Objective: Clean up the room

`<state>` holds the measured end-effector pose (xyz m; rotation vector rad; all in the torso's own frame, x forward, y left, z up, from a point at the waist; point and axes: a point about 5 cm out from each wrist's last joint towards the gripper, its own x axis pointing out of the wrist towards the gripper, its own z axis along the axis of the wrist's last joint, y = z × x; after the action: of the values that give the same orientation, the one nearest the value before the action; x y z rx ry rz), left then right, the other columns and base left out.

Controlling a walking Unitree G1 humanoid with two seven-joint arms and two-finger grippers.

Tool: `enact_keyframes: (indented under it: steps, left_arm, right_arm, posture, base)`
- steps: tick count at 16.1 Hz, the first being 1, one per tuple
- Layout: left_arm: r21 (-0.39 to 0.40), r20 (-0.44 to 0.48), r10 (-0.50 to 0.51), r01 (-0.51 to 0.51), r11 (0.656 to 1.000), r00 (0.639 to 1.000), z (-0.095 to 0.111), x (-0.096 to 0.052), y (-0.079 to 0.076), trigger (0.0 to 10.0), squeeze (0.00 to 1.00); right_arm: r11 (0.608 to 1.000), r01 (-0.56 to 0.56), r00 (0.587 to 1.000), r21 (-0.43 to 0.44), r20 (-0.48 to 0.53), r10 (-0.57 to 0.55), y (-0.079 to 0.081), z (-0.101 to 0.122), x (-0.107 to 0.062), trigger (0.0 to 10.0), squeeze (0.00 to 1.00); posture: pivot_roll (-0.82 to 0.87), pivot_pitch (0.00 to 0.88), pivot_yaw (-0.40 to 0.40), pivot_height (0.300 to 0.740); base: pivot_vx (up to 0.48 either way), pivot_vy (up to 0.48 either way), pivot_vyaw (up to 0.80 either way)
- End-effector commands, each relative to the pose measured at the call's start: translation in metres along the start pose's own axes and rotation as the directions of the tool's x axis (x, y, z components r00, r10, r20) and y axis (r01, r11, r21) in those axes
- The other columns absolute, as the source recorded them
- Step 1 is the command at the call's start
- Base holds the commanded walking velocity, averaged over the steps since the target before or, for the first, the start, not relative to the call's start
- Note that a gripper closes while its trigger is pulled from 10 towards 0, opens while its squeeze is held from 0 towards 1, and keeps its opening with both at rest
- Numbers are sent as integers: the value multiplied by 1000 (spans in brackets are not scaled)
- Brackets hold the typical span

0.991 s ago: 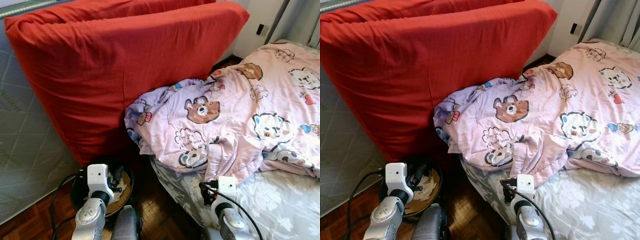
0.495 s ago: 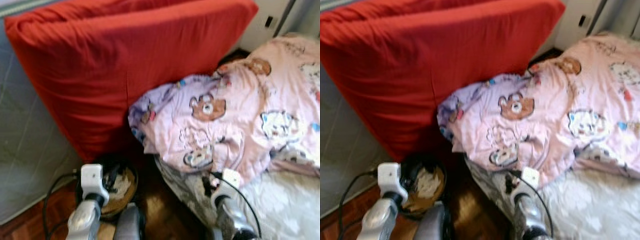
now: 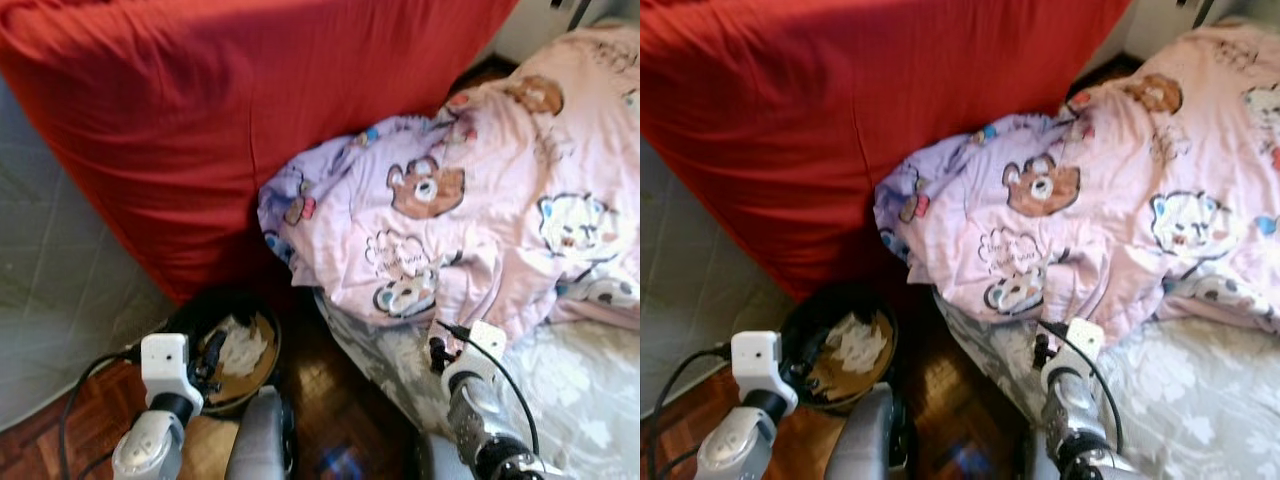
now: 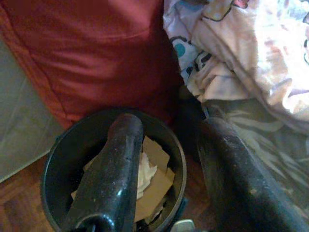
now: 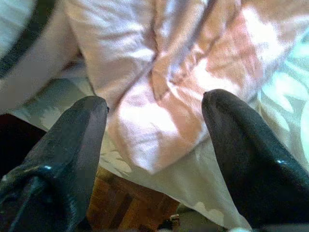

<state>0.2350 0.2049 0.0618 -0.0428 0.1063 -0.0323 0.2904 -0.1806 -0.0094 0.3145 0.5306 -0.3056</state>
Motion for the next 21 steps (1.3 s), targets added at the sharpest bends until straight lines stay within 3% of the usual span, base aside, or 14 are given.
enact_keyframes:
  steps: [1, 6, 8, 17, 18, 19, 20, 21]
  left_arm:
    - [5, -31, 9, -9, 1000, 999, -4, -8, 2, 10000, 0]
    - [-1, -60, 15, -16, 1000, 998, -5, -21, 0, 10000, 0]
    - [-2, -73, 21, -21, 1000, 997, -3, -27, 0, 10000, 0]
    - [-5, -105, 22, -23, 1000, 994, -3, -39, -5, 10000, 0]
    - [-8, -105, 21, -22, 1000, 994, -2, -39, -6, 10000, 0]
    - [-9, -104, 22, -23, 1000, 994, -1, -39, -6, 10000, 0]
    - [-11, -100, 30, -31, 999, 995, -1, -40, -6, 10000, 0]
    - [-12, -101, 30, -32, 999, 994, -1, -40, -6, 10000, 0]
  right_arm:
    - [999, 30, 999, 27, -36, -29, -5, -8, -1, 10000, 0]
    - [990, 56, 998, 129, -34, -52, -10, -4, 0, 10000, 0]
    - [973, 58, 998, 221, -22, -55, -10, -2, 0, 10000, 0]
    - [971, -4, 1000, 239, -12, 7, -3, -3, 0, 10000, 0]
    - [972, -7, 1000, 233, -12, 11, -3, -4, -1, 8627, 0]
    - [973, -6, 1000, 230, -14, 9, -3, -5, -1, 4824, 0]
    - [974, -8, 1000, 225, -13, 11, -3, -7, -2, 0, 0]
    - [975, -10, 1000, 224, -12, 13, -3, -7, -2, 0, 0]
  posture:
    - [225, 322, 65, 638]
    - [235, 349, 59, 638]
    - [238, 354, 58, 638]
    - [256, 382, 55, 638]
    - [257, 384, 55, 638]
    - [257, 386, 53, 638]
    - [255, 389, 52, 638]
    - [255, 389, 52, 638]
  base:
    - [0, 0, 0]
    - [0, 0, 0]
    - [0, 0, 0]
    - [0, 0, 0]
    - [0, 0, 0]
    - [0, 0, 0]
    - [0, 0, 0]
    - [0, 0, 0]
